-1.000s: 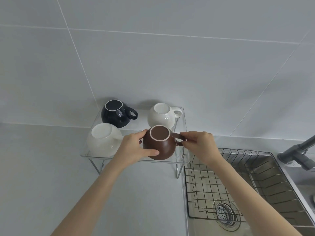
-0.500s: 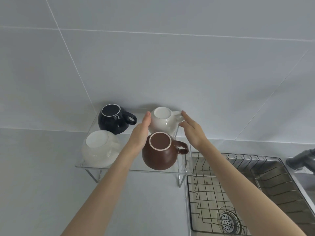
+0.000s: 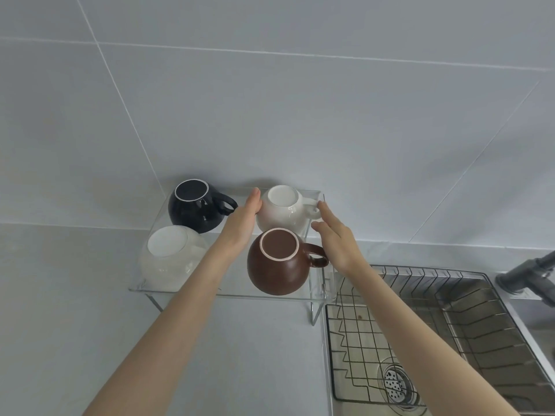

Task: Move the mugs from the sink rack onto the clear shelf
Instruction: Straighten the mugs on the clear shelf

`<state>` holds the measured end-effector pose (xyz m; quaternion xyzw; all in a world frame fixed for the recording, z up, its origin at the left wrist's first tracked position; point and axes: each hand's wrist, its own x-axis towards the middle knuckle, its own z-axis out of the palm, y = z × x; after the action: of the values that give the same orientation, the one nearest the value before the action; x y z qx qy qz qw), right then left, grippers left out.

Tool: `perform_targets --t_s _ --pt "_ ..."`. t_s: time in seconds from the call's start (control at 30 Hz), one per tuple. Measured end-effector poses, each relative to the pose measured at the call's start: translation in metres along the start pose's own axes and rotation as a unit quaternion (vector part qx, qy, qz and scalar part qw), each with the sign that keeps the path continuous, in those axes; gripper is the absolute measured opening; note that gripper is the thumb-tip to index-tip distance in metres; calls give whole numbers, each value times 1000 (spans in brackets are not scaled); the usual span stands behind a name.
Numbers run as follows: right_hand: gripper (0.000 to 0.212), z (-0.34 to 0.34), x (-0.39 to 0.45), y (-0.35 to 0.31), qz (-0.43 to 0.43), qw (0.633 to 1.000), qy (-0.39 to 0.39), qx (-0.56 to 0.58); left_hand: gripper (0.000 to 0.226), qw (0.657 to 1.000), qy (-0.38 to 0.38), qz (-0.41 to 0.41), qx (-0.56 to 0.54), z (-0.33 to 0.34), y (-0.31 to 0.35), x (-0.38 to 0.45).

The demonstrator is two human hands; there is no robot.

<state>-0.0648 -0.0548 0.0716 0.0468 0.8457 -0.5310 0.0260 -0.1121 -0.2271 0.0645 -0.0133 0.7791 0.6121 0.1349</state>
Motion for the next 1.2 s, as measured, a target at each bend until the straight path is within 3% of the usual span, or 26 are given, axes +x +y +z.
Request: perform_targets --t_s 0.2,0.3,0.37,0.5,0.6,0.73,1.03,1.2 --pt "50 5 -5 -14 -29 999 35 -24 76 998 33 23 44 -16 15 -13" --pt "46 19 -28 -37 -104 992 63 37 52 988 111 80 70 -51 23 -39" --pt "42 37 -51 -50 -109 989 30 95 35 973 160 112 121 -76 17 -67" --pt "45 89 -85 -51 -99 985 -95 100 51 970 229 44 65 -119 -25 -92" --pt "51 120 -91 -45 -62 984 -151 74 68 977 213 -12 14 -127 -48 -100" --pt "56 135 -89 -44 -36 985 -162 40 41 980 198 1 4 -122 -58 -105" --pt "57 137 -82 -43 -35 988 -148 40 37 975 223 -12 9 -116 -56 -103" --pt "53 138 -80 -47 -35 989 -123 73 59 979 205 0 -1 -127 -63 -97"
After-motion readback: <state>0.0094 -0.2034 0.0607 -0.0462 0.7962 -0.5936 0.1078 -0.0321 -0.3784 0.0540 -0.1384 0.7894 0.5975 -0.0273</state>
